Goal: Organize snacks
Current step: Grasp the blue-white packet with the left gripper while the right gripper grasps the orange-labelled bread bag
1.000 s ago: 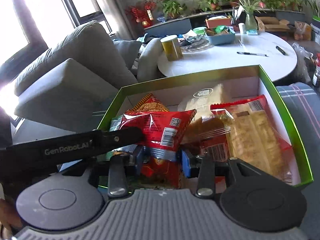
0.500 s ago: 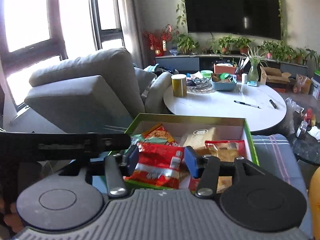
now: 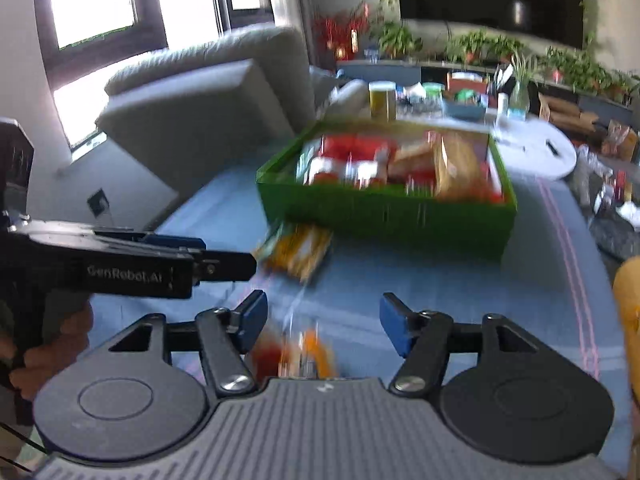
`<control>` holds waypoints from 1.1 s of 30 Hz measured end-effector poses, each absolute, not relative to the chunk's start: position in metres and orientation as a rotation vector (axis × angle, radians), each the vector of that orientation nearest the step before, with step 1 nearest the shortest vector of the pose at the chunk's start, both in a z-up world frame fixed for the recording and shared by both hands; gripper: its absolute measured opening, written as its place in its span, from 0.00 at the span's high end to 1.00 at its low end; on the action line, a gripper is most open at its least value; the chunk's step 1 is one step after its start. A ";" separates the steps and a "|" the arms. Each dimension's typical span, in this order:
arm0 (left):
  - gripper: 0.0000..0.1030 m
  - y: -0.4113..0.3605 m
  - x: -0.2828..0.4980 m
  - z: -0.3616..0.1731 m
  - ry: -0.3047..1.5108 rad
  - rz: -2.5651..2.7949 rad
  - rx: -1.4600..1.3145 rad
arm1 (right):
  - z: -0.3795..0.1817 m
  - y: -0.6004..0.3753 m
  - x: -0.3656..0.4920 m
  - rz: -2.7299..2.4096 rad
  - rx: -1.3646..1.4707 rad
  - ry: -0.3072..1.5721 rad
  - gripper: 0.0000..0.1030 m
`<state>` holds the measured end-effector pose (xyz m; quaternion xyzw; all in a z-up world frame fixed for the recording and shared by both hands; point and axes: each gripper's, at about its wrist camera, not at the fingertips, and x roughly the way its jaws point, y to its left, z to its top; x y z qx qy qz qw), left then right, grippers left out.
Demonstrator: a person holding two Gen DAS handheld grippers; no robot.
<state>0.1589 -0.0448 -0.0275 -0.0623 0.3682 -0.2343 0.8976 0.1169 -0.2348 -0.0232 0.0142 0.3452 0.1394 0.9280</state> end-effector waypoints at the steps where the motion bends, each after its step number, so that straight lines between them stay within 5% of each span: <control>1: 0.36 -0.045 0.156 -0.032 0.773 -0.485 -0.134 | -0.030 -0.234 0.114 0.284 0.033 0.728 0.16; 15: 0.37 -0.085 0.147 -0.076 0.751 -0.427 -0.070 | -0.065 -0.234 0.023 0.183 0.071 0.680 0.18; 17: 0.57 -0.099 0.138 -0.080 0.691 -0.391 0.032 | -0.066 -0.235 0.006 0.176 0.072 0.678 0.18; 19: 0.61 -0.106 0.127 -0.084 0.651 -0.371 0.076 | -0.067 -0.235 -0.007 0.161 0.079 0.672 0.18; 33: 0.62 -0.046 0.008 -0.044 0.471 -0.320 -0.026 | -0.064 -0.214 -0.040 0.105 0.103 0.529 0.18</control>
